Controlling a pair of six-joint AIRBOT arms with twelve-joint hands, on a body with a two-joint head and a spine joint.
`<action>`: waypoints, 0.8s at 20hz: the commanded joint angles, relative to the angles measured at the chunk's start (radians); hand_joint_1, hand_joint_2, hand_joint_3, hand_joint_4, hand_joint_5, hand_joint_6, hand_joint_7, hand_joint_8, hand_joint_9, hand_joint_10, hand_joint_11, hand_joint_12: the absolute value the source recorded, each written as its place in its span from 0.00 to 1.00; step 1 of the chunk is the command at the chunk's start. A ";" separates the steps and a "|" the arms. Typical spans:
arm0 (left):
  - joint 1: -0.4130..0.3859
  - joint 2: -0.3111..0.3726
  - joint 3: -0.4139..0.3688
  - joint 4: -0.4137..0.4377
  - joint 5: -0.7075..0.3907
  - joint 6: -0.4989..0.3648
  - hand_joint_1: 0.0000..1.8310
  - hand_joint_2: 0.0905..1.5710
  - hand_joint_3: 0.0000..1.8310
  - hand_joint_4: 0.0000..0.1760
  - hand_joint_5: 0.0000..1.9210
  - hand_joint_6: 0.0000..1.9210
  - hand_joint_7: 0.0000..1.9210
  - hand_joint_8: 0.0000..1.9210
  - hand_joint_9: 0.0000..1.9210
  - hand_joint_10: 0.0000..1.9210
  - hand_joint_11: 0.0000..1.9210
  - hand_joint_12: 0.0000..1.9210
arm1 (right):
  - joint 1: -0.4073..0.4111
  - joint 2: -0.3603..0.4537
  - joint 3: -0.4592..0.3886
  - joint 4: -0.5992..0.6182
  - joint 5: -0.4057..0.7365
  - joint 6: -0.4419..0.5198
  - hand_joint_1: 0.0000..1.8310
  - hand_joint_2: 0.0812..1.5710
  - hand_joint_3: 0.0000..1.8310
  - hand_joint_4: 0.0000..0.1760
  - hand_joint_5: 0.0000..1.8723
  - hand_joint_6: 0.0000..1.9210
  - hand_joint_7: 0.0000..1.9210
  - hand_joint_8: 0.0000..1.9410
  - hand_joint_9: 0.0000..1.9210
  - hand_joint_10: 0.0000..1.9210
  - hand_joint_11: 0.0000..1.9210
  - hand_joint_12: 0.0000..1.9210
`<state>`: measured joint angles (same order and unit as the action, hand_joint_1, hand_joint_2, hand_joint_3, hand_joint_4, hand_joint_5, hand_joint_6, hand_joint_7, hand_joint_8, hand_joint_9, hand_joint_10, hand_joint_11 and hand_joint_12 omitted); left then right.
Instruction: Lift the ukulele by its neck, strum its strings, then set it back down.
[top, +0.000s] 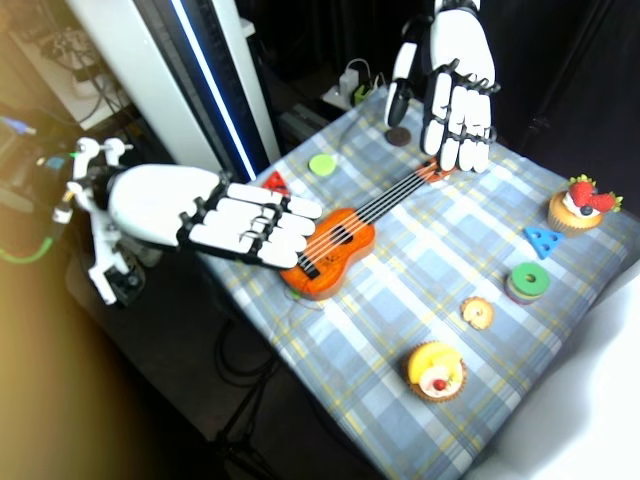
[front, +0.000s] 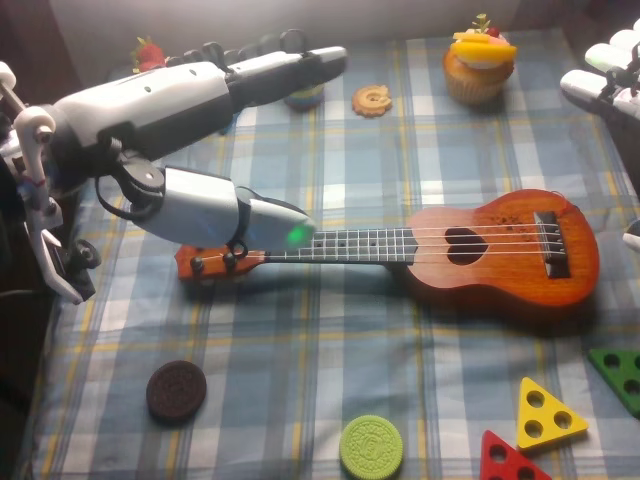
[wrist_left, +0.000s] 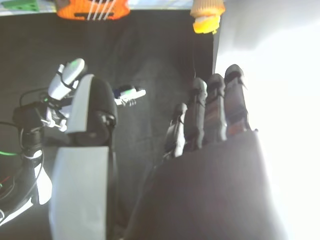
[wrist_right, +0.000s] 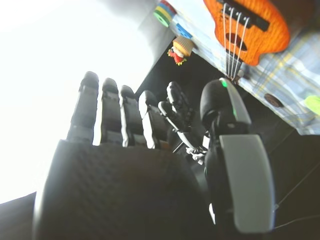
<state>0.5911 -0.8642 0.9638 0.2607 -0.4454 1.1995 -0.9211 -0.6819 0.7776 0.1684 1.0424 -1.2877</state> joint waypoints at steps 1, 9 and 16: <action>-0.008 0.001 0.002 -0.018 -0.114 -0.007 0.40 0.65 0.01 0.17 0.00 0.00 0.00 0.00 0.00 0.00 0.00 0.00 | 0.005 0.003 0.004 0.000 0.123 -0.001 0.37 0.75 0.01 0.00 0.00 0.00 0.00 0.00 0.00 0.00 0.00 0.00; 0.008 -0.005 0.003 -0.022 -0.116 -0.007 0.37 0.67 0.00 0.47 0.00 0.00 0.00 0.00 0.00 0.00 0.00 0.00 | 0.001 -0.001 0.004 0.001 0.123 -0.001 0.38 0.74 0.00 0.00 0.00 0.00 0.00 0.00 0.00 0.00 0.00 0.00; 0.015 -0.069 0.034 -0.094 0.033 0.151 0.51 0.60 0.00 0.36 0.02 0.01 0.04 0.01 0.04 0.02 0.00 0.00 | 0.000 -0.002 0.004 0.007 0.126 -0.001 0.37 0.75 0.00 0.00 0.00 0.00 0.00 0.00 0.00 0.00 0.00 0.00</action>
<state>0.6144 -0.9340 0.9955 0.1753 -0.3176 1.3636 -0.9272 -0.6853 0.7776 0.1749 1.0428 -1.2877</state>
